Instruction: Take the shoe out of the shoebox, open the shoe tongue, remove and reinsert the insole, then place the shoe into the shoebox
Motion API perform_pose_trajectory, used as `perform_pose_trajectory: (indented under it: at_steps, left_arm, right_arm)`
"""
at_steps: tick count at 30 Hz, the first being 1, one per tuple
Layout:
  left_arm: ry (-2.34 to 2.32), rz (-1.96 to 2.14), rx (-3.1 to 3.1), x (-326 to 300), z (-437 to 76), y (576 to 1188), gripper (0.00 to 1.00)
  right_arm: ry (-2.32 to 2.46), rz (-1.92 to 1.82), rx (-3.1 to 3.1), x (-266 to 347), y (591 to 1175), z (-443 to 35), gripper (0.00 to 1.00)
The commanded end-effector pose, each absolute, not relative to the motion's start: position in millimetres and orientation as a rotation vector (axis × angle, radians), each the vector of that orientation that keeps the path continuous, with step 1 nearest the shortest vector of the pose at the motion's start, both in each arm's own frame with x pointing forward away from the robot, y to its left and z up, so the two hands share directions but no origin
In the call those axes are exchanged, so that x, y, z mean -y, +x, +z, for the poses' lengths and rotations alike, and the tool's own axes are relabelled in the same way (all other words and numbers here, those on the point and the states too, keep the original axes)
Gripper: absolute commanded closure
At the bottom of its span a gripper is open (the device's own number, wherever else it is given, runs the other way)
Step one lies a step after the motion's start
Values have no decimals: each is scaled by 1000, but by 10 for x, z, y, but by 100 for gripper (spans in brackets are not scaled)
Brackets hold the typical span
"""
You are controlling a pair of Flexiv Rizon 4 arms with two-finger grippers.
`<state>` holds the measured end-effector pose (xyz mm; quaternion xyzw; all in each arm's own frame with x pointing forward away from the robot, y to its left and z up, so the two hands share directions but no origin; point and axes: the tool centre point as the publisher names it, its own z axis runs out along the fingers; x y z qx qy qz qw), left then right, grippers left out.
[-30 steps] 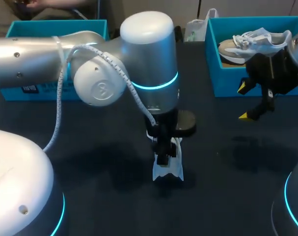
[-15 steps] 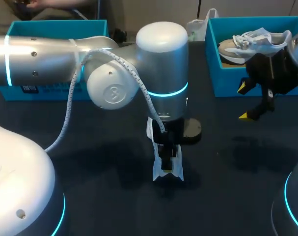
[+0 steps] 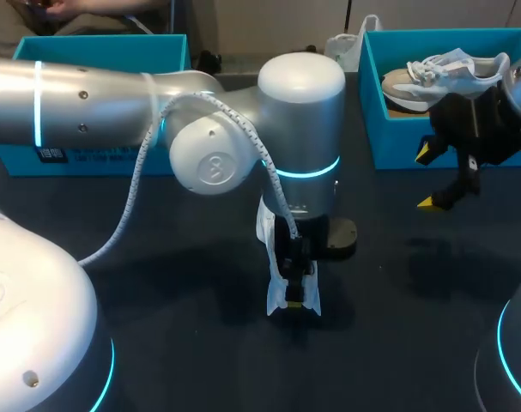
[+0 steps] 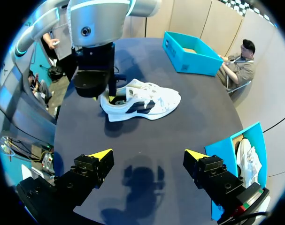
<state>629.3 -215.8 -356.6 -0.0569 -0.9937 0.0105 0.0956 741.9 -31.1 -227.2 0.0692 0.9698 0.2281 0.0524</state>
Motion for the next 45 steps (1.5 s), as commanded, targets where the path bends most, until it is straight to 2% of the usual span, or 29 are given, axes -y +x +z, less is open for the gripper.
perform_pose_trajectory:
  at_steps: [1,4,13,26,45]
  left_arm:
    - [-163,13,2936,2191,-3603,6301,54]
    - [-161,6,2923,2170,-3610,6300,60]
    - [-195,16,2796,2117,-3581,6274,100]
    - [-212,-8,2756,2037,-3312,6273,100]
    - [-316,18,2757,1844,-2373,6598,100]
  right_arm:
    - [213,689,-2950,305,7417,-2274,0]
    - [213,689,-2950,305,7417,-2274,0]
    - [213,689,-2950,305,7417,-2274,0]
    - [213,689,-2950,305,7417,-2274,0]
    - [213,689,-2950,305,7417,-2274,0]
